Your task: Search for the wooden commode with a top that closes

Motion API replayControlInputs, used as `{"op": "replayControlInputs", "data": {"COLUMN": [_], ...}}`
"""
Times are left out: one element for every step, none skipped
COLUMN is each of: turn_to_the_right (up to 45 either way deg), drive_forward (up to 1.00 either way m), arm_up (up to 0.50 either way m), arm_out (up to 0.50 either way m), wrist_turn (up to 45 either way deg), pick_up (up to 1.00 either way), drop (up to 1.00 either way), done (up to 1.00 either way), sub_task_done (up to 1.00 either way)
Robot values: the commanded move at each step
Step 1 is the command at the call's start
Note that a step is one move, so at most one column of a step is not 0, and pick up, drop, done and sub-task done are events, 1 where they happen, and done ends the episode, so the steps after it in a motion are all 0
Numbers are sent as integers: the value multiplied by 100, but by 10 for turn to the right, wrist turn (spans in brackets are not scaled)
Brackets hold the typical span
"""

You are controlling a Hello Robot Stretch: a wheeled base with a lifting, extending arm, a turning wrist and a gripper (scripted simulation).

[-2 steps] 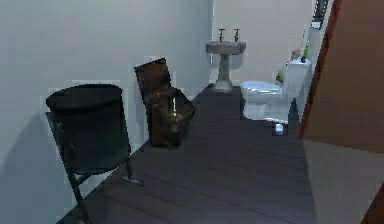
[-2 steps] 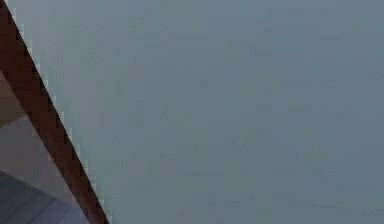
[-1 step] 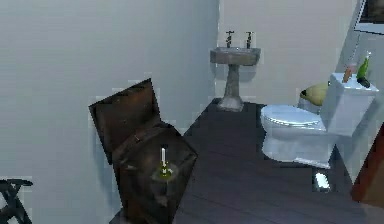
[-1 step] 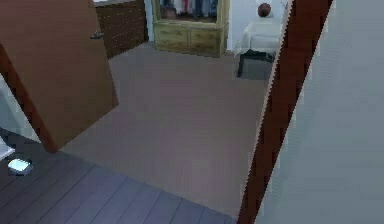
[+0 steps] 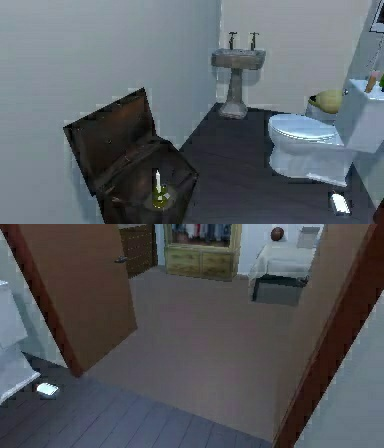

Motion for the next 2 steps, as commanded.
{"op": "replayControlInputs", "data": {"turn_to_the_right": [-120, 0], "drive_forward": [0, 0], "arm_up": [0, 0], "arm_out": [0, 0], "wrist_turn": [0, 0], "pick_up": [0, 0], "drop": [0, 0], "done": [0, 100], "sub_task_done": [0, 0]}}
